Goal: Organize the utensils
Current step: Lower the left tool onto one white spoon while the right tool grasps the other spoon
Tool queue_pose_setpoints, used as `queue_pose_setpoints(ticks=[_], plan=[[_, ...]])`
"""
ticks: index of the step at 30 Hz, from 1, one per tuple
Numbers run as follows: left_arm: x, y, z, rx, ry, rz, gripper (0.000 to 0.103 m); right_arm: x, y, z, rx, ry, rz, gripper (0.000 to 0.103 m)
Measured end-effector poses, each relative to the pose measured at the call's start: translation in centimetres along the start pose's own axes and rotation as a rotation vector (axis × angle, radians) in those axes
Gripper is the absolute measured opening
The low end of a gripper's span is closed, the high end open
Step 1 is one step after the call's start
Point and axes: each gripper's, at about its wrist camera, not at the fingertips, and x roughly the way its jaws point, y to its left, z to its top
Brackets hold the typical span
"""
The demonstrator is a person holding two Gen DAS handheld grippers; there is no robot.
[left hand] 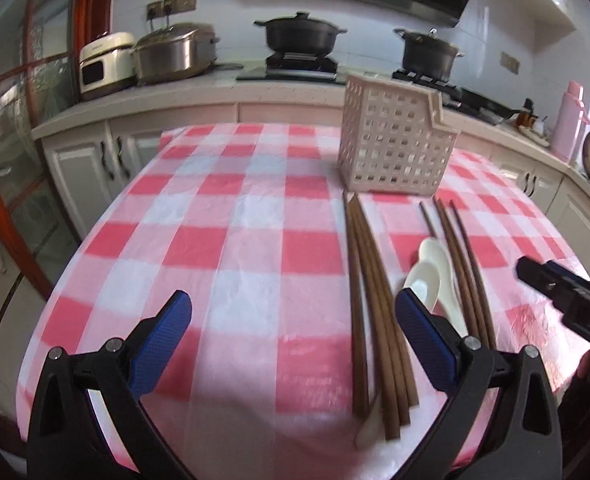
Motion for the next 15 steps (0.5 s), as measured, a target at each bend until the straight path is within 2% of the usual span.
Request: queue_pose_setpoints(ticks=[3,7,9,13,15], plan=[[1.1,-0.5,0.8,0.056,0.016,-0.037,0.098,1.3,0.3,0.5,-0.007,0.022,-0.009,0.069],[2.6,-0.9,1.4,0.065,0.069,-0.078,0.098,3.1,0.3,1.2,0.000,0.075,-0.019,0.060],[3.1,-1.4,1.5,0.093,0.088,-0.077,0.098,3.9,0.5,1.5,-0.003,0.101,-0.011,0.053],[3.8,-2.7,1.7,0.174,0.080,-0.083,0.081,4.7,1.4,1.8,-0.035,0.121,-0.001,0.047],[4.0,-2.7,1.7,0.168,0.079,-0.098,0.080,5.1,1.9,2.0,-0.046,0.129,0.009,0.047]])
